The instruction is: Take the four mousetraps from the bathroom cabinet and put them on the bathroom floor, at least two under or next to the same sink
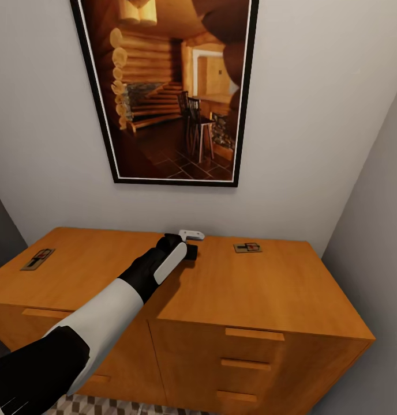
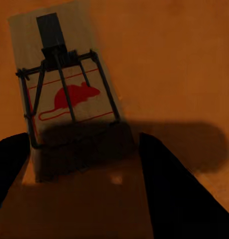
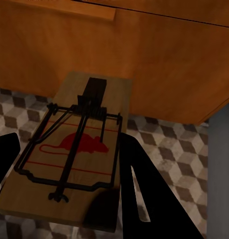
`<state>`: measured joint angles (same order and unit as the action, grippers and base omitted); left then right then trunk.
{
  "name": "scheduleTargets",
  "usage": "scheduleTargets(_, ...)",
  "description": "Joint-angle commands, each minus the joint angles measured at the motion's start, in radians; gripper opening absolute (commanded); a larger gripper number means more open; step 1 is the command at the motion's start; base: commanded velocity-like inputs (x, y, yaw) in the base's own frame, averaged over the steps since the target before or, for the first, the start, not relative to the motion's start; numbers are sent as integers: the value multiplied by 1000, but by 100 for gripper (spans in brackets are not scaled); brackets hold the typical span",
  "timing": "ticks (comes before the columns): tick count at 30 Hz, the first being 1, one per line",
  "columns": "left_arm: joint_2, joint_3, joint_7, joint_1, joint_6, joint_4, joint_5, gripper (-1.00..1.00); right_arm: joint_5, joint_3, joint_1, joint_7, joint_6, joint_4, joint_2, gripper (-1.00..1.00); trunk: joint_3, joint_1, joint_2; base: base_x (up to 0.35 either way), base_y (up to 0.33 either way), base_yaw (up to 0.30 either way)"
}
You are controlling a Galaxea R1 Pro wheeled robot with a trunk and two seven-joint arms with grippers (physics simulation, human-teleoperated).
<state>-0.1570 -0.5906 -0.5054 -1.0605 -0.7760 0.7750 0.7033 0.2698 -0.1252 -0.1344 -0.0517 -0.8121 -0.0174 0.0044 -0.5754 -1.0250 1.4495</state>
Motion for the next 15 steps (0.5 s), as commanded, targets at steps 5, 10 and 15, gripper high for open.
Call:
scheduleTargets(5, 1, -3, -8, -1, -2, 1, 8, -100, 10, -7, 0, -5, -2, 1, 0, -100, -1, 0, 1, 0, 0, 0)
scheduleTargets(10, 1, -3, -8, -1, -2, 1, 8, -100, 10, -7, -1, -5, -2, 1, 0, -100, -1, 0, 1, 0, 0, 0)
scheduleTargets(15, 1, -3, -8, -1, -2, 1, 8, -100, 10, -7, -1, -5, -2, 1, 0, -100, -1, 0, 1, 0, 0, 0)
